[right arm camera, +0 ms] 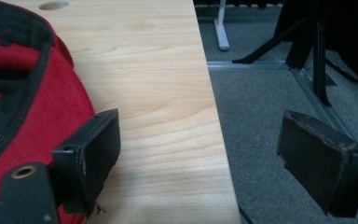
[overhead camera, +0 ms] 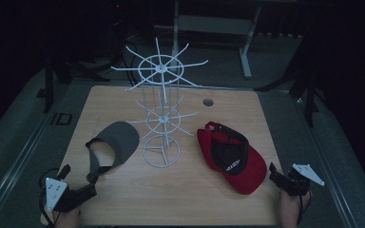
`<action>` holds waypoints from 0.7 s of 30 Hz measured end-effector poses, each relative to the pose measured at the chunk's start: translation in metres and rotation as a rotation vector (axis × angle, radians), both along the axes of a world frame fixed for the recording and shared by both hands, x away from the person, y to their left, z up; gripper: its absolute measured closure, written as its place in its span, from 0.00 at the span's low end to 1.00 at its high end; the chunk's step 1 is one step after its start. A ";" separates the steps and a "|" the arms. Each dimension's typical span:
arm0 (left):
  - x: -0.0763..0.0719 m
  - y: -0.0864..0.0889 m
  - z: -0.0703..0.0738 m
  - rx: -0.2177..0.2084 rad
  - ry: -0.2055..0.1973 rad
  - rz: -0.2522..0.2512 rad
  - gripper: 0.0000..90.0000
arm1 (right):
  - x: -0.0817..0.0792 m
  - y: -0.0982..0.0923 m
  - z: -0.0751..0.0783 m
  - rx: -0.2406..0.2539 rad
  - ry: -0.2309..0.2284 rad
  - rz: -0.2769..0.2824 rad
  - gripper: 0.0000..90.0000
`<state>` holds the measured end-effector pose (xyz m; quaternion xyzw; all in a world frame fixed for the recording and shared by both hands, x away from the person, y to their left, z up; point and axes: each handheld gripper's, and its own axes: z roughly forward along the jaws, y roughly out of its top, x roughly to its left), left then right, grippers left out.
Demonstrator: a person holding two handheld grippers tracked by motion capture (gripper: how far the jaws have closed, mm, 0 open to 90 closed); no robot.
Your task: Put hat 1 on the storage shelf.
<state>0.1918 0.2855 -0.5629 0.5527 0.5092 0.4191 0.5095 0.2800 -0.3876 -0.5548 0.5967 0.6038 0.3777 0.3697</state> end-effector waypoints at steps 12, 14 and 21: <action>-0.002 -0.002 0.002 0.009 -0.004 0.065 0.02 | -0.011 -0.002 0.029 0.050 -0.006 0.131 0.13; -0.003 -0.003 0.003 0.000 -0.015 0.060 0.02 | -0.009 -0.001 0.038 0.030 0.008 0.157 0.13; -0.007 -0.006 0.007 -0.015 -0.021 0.054 0.02 | 0.001 0.003 0.059 -0.029 0.036 0.183 0.10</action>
